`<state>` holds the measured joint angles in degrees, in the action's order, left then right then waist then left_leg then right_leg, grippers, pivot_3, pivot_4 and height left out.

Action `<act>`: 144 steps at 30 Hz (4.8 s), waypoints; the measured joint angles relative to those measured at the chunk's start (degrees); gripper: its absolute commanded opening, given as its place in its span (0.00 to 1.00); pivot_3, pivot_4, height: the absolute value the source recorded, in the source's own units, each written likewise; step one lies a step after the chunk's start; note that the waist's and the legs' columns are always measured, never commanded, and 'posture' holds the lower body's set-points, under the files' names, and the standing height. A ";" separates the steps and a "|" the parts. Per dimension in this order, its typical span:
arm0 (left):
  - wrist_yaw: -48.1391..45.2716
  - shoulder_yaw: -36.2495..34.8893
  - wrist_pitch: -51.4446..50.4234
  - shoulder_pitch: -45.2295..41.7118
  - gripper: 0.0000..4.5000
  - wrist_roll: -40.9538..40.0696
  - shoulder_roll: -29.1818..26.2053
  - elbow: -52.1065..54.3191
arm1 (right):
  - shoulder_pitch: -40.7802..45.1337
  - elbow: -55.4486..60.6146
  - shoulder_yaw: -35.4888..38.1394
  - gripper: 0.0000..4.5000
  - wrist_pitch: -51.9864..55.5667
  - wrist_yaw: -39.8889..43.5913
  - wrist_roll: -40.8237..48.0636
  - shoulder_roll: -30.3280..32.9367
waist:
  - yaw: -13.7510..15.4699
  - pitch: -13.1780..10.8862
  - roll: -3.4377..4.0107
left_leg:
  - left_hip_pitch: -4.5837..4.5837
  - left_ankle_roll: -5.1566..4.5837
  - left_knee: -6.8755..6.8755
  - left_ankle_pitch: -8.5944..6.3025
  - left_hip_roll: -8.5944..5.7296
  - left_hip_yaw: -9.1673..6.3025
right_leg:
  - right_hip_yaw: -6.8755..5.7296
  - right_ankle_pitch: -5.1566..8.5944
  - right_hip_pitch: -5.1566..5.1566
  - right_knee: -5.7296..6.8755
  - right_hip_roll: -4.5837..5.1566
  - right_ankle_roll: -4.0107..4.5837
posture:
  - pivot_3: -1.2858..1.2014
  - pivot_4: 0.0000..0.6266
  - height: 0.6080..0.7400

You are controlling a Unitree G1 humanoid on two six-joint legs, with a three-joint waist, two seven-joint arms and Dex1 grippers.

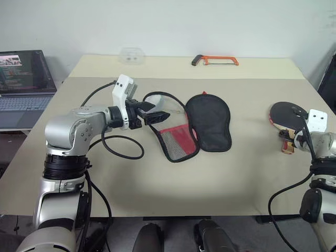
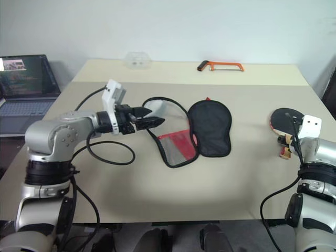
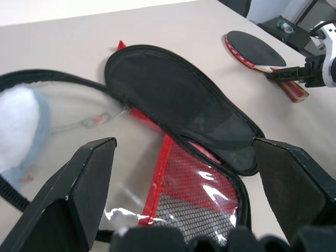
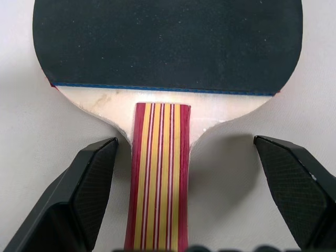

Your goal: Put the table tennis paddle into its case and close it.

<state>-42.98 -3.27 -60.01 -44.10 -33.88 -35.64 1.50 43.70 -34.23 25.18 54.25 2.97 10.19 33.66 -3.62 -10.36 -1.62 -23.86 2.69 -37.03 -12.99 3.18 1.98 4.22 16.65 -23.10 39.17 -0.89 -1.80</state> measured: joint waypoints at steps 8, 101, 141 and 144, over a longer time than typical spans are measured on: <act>0.44 -1.31 -0.78 0.02 1.00 -0.50 -0.05 0.44 | 0.60 -3.30 -1.90 0.53 -5.10 -0.58 0.05 -1.81 | -0.64 0.38 -0.62 | 0.03 -0.02 -0.04 0.06 0.03 -0.06 | -0.05 -0.06 0.11 -0.04 -0.01 -0.01 | 0.52 0.24 1.00; -5.15 0.30 1.92 0.56 1.00 -1.97 -2.90 0.31 | -1.45 41.61 -13.17 0.24 21.52 -13.38 -0.64 -40.66 | 0.52 0.18 -0.18 | -0.97 0.10 -0.03 0.15 0.23 -0.12 | -0.19 0.00 -1.12 0.51 -0.05 0.14 | 0.52 0.24 1.00; -5.17 0.56 1.80 0.54 1.00 -2.00 -3.25 0.33 | -4.43 34.10 -16.97 0.24 11.58 -11.89 -2.78 -35.34 | 0.76 0.19 -0.21 | -0.93 0.12 -0.15 0.18 0.17 -0.16 | -0.20 0.01 -1.08 0.69 -0.05 0.14 | 0.52 0.24 1.00; -5.17 0.56 1.80 0.41 1.00 -2.00 -3.25 0.32 | -4.43 34.14 -16.04 0.24 11.58 -11.80 -2.33 -35.72 | 0.76 0.20 -0.22 | -0.93 0.12 -0.14 0.18 0.17 -0.16 | -0.21 0.01 -1.08 0.69 -0.05 0.14 | 0.52 0.24 1.00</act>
<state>-48.15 -2.71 -58.20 -43.69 -35.88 -38.89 1.83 39.27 -0.09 9.13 65.83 -8.83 7.86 -2.06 -2.86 -10.16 -1.84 -24.79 2.81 -37.17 -12.81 3.36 1.82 4.01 16.66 -24.18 39.86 -0.94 -1.66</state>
